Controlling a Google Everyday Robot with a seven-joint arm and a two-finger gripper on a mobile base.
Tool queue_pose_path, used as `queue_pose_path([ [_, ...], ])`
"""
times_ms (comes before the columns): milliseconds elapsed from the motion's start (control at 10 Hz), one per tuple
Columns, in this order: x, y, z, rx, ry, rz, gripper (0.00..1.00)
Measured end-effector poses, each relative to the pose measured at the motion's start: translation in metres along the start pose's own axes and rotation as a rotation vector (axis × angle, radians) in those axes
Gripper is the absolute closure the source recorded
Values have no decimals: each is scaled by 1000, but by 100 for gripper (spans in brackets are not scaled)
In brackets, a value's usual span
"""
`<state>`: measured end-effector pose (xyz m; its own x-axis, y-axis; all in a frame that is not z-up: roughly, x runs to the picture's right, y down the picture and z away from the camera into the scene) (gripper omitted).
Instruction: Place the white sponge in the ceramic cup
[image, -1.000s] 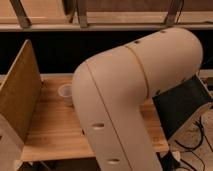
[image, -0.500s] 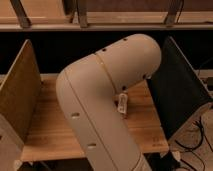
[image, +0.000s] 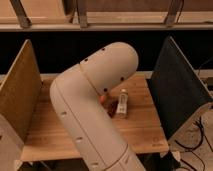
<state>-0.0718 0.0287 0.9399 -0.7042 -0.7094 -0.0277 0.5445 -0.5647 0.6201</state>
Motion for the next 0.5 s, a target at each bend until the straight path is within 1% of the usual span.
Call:
queue_pose_path([
  [100,0,3,6,-6,-12,18,20],
  [200,0,5,16,-15,-38,48,20],
  [400,-4,9,24,-26,-65,92,20],
  [500,-7,13,27,-34,-71,133,20],
])
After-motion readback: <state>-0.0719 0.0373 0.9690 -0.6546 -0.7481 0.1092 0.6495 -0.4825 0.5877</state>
